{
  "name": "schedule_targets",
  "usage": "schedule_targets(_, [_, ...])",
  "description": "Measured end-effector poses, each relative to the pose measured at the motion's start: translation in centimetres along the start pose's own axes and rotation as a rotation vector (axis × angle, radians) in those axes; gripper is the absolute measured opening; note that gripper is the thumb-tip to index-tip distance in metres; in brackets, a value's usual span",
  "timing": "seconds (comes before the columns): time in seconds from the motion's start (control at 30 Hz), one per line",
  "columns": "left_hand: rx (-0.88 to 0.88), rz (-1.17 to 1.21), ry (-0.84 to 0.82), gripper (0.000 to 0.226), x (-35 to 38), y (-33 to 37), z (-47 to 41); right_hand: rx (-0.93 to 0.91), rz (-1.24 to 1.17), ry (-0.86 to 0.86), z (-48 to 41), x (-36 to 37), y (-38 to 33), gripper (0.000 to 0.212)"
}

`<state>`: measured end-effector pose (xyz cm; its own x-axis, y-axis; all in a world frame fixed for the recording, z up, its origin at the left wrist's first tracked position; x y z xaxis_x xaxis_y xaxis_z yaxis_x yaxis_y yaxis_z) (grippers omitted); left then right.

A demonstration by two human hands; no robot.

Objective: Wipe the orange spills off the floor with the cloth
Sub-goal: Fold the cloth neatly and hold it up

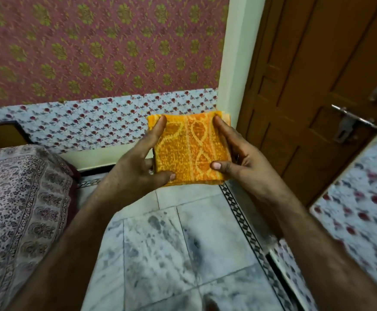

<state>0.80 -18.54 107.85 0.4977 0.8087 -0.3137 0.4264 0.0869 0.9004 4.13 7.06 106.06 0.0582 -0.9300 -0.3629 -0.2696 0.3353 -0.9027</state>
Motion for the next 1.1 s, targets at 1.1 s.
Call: schedule_targets(1.1, [0.004,0.055,0.007,0.11,14.7,10.7,17.1,0.097,0.018,0.04,25.7,-1.6,-7.4,0.087])
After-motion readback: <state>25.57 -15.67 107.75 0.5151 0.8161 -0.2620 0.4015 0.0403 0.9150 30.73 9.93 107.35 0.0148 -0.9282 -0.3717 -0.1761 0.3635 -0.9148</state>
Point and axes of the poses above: each hand's wrist, its own z-axis away from the middle knuckle, its own x-axis out of the palm, y = z × x, the point moved 1 cm from there along -z, towards the middle knuckle, and after that the axes turned 6 degrees about x, right-handed, at the moved point
